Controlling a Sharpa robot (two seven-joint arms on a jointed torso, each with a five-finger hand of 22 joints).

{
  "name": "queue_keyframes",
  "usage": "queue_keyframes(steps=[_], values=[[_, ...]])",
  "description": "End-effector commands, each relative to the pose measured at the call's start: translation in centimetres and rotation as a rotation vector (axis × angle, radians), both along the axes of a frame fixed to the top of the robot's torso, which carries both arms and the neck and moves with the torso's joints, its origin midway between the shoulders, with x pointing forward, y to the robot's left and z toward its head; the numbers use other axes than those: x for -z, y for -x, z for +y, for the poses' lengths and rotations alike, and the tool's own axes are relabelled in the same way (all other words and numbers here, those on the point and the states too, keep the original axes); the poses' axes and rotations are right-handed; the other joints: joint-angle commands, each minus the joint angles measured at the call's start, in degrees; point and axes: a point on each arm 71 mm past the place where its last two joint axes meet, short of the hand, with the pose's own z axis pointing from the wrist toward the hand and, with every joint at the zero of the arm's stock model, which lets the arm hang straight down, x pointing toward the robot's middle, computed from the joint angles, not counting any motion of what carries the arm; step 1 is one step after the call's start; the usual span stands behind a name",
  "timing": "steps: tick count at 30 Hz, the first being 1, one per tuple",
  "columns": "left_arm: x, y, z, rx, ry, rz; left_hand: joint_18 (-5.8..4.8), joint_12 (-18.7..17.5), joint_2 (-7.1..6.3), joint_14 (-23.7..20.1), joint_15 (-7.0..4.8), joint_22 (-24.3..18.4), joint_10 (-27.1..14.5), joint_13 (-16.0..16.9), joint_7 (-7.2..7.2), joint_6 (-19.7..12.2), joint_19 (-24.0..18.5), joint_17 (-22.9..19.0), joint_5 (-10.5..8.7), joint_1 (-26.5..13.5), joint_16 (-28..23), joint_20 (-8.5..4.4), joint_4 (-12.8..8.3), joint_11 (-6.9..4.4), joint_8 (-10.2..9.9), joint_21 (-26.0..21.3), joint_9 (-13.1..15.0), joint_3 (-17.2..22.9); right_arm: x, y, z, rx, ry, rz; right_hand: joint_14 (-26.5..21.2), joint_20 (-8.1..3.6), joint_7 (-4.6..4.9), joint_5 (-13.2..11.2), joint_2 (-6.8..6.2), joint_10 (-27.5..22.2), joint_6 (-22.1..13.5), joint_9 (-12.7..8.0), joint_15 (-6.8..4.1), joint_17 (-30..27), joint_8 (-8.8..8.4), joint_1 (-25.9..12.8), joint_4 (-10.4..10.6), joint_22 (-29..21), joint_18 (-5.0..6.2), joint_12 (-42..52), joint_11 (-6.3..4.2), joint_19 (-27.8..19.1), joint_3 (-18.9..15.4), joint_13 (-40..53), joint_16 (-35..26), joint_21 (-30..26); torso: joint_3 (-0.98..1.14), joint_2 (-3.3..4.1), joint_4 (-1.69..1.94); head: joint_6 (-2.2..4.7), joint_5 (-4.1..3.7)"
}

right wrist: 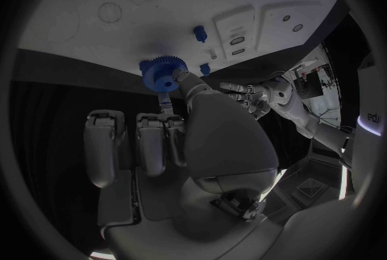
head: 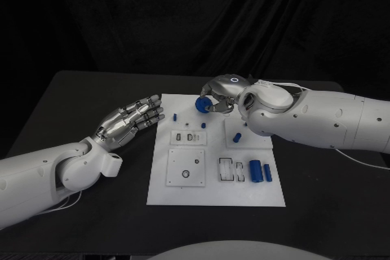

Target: Assemble the parts on the task board

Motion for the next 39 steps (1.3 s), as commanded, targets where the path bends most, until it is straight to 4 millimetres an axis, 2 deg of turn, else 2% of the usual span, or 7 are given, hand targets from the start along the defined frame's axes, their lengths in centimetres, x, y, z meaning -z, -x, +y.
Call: queue_keyframes(steps=[1, 6, 11, 17, 23, 26, 39], values=[[-0.6, 0.0, 0.0, -0.012, 0.080, -0.063, -0.97, 0.00, -0.02, 0.04, 0.33, 0.06, -0.21, -0.02, 0.33, 0.05, 0.38, 0.04, 0.13, -0.63, 0.25, -0.06, 0.06, 0.29, -0.23, 0.11, -0.01, 0.49, 0.4, -0.1, 0.4, -0.013, 0.020, 0.012, 6.05, -0.15, -0.04, -0.47, 0.11, 6.16, -0.66, 27.75, -0.21, 15.09, 0.14, -0.34, 0.32, 14.10, -0.64, 0.15, -0.01, 4.54, 0.04, 15.06, 0.17, 0.22, -0.01, 0.04, 0.22, 0.14, -0.39], [-0.6, 0.0, -0.2, -0.008, 0.082, -0.063, -0.97, 0.00, -0.02, 0.04, 0.33, 0.06, -0.21, -0.02, 0.33, 0.05, 0.38, 0.04, 0.13, -0.63, 0.25, -0.06, 0.06, 0.29, -0.23, 0.11, -0.01, 0.49, 0.8, -0.5, 0.6, -0.007, 0.036, 0.024, 6.05, -0.13, 0.07, -0.80, 0.08, 6.16, -1.48, 27.53, -0.16, 15.09, -0.27, -0.35, 0.38, 14.05, -0.60, 0.15, 0.06, 4.46, 0.10, 15.06, 0.17, 0.08, 0.03, 0.10, 0.29, 0.15, -0.50], [-0.6, 0.0, -0.3, -0.007, 0.082, -0.062, -0.97, 0.00, -0.02, 0.04, 0.33, 0.06, -0.21, -0.02, 0.33, 0.05, 0.38, 0.04, 0.13, -0.63, 0.25, -0.06, 0.06, 0.29, -0.23, 0.11, -0.01, 0.49, 1.0, -0.7, 0.8, -0.006, 0.047, 0.033, 6.05, -0.11, 0.13, -0.92, 0.06, 6.16, -1.77, 27.42, -0.13, 15.09, -0.43, -0.40, 0.43, 14.04, -0.59, 0.15, 0.10, 4.44, 0.11, 15.06, 0.17, 0.04, -0.01, 0.06, 0.02, 0.13, -0.39], [-0.6, 0.0, -0.4, -0.004, 0.082, -0.061, -0.97, 0.00, -0.02, 0.04, 0.33, 0.06, -0.21, -0.02, 0.33, 0.05, 0.38, 0.04, 0.13, -0.63, 0.25, -0.06, 0.06, 0.29, -0.23, 0.11, -0.01, 0.49, 1.2, -0.7, 1.3, -0.014, 0.056, 0.042, 6.05, 0.12, 0.42, -1.62, -0.26, 6.16, -4.34, 25.28, 0.12, 15.09, -3.10, -0.57, 0.86, 14.00, -0.55, 0.15, 0.38, 4.36, 0.61, 15.06, 0.17, -0.13, -0.02, 0.02, -0.01, 0.15, -0.42], [-0.5, -0.1, -0.4, -0.002, 0.082, -0.060, -1.03, -0.01, -0.02, 0.09, 0.39, 0.06, -0.22, -0.02, 0.34, -0.02, 0.37, 0.05, 0.14, -0.72, 0.32, -0.07, 0.03, 0.29, -0.25, 0.10, -0.02, 0.66, 1.3, -0.7, 1.7, -0.024, 0.058, 0.046, 6.05, 0.14, 0.34, -1.76, -0.35, 6.16, -4.42, 24.99, 0.13, 15.09, -3.41, -0.54, 0.88, 13.89, -0.47, 0.15, 0.34, 4.18, 0.69, 15.06, 0.17, -0.43, 0.03, 0.01, -0.12, 0.17, -0.36], [-0.5, -0.1, -0.4, -0.002, 0.082, -0.060, -1.03, -0.01, -0.02, 0.09, 0.39, 0.06, -0.22, -0.02, 0.34, -0.02, 0.37, 0.05, 0.14, -0.72, 0.32, -0.07, 0.03, 0.29, -0.25, 0.10, -0.02, 0.66, 1.3, -0.6, 1.8, -0.030, 0.057, 0.045, 6.05, -0.02, -0.14, -2.15, -0.93, 6.16, -7.58, 22.04, -0.23, 15.09, -7.51, -0.45, 1.11, 13.70, -0.31, 0.15, -0.01, 3.86, 1.33, 15.06, 0.17, -1.00, 0.05, -0.01, -0.11, 0.20, -0.38], [-0.3, -0.2, -0.5, 0.002, 0.080, -0.056, -1.11, -0.10, -0.02, 0.10, 0.45, 0.04, -0.29, -0.04, 0.36, -0.17, 0.31, 0.05, 0.13, -0.82, 0.37, -0.07, 0.02, 0.27, -0.30, 0.07, -0.04, 0.85, 1.4, -0.7, 1.8, -0.028, 0.057, 0.046, 5.67, -1.12, -1.58, -2.85, -1.24, 6.16, -10.20, 17.25, -1.34, 13.98, -12.61, 0.19, 0.95, 12.97, 0.22, 0.15, -1.38, 2.80, 1.80, 15.06, -0.87, -3.08, 0.03, -0.01, -0.08, 0.01, -0.32]])
